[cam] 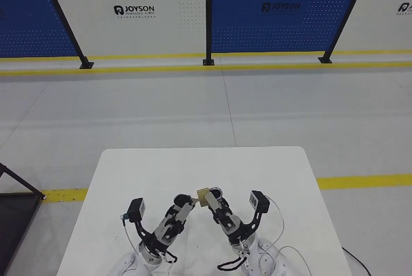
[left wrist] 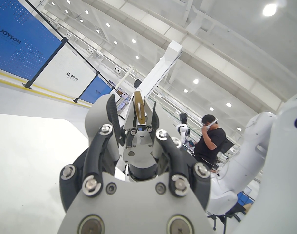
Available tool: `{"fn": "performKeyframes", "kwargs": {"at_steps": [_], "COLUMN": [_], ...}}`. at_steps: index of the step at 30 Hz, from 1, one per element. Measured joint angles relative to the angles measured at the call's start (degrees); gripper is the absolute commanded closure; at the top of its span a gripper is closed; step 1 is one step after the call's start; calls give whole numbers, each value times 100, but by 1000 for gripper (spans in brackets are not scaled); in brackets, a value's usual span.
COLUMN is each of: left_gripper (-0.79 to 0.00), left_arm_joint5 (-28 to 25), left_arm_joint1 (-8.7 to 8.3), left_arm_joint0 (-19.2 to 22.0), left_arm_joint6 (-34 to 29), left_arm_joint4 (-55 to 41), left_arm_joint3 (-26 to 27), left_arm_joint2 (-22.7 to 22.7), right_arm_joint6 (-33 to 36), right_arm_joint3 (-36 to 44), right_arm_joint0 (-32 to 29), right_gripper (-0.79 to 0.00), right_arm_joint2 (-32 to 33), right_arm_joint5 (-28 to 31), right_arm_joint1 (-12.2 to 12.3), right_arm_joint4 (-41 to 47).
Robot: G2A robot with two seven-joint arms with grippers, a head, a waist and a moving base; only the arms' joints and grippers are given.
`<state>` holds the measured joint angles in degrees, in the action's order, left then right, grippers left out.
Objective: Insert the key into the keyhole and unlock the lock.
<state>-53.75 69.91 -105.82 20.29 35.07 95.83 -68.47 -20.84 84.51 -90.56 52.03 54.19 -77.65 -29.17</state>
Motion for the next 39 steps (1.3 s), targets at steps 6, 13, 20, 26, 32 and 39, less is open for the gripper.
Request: {"fn": "performKeyframes", "kwargs": {"at_steps": [6,13,20,26,32,39], "left_gripper": [-166,0,0,0,0,0], "left_arm_joint5": [6,21,57,80,144,368], "left_arm_joint1": [8,14,19,23,33,68], "left_arm_joint0": [19,25,18,39,59,7], "left_arm_joint6": [-38,-54,-74,-69,108,713], "left_arm_joint4": [25,43,56,129,551,1530], "left_arm_joint3": [10,5,9,-21,-46,-40], "left_arm_joint2": [22,23,19,-3,-80,-95], "right_arm_joint6": [69,134,228,264,312,451], "right_arm_joint3": [3,16,50,79,88,131], "right_arm_joint0": [-12,-28,-61,-91,-108,-144], "right_gripper": [0,0,0,0,0,0], "right_arm_joint2": [18,31,32,51,80,131], "right_arm_joint5": [-8,-29,-30,-30,-6,41], "right_arm_joint1": [-9,-21,-27,-29,-28,-10], "right_arm_joint4": [26,21,-32,-65,-41,62]}}
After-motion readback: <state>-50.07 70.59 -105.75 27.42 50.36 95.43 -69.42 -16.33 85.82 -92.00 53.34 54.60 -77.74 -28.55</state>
